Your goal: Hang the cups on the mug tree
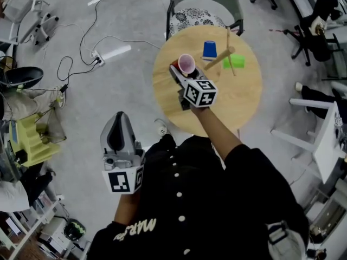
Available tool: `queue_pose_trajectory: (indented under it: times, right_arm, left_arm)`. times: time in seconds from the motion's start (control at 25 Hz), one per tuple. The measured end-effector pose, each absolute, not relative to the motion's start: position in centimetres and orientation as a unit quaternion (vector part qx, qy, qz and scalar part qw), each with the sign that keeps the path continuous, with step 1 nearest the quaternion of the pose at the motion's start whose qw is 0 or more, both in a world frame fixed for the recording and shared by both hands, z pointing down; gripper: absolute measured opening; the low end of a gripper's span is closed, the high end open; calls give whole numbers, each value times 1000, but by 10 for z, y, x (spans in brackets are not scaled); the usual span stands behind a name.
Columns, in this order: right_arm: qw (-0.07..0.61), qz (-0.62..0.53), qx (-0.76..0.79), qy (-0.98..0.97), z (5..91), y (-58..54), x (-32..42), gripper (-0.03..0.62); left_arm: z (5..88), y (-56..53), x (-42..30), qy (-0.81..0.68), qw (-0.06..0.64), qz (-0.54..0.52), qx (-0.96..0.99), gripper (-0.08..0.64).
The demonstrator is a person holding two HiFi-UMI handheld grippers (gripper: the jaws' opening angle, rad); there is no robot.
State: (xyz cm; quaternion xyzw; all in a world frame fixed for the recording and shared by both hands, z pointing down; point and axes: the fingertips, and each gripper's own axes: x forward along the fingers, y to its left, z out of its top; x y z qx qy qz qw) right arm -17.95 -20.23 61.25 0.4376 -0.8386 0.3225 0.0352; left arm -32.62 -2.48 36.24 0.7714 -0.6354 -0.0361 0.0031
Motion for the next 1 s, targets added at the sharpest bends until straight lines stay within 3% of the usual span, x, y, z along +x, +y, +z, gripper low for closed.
queue_pose_trajectory:
  times: [0.4, 0.6, 0.8, 1.0]
  right_arm:
    - [-167, 428, 423, -781, 547, -213, -135, 288]
    - [-294, 430, 336, -785, 504, -222, -130, 287]
    - [-330, 486, 346, -731, 531, -221, -101, 279]
    - [-409, 557, 311, -653, 539, -217, -81, 279]
  left_arm:
    - [344, -22, -291, -611, -7, -45, 790, -6]
    - [338, -23, -278, -602, -12, -40, 797, -6]
    - [334, -23, -266, -596, -24, -37, 802, -5]
    - [330, -19, -251, -587, -28, -38, 808, -6]
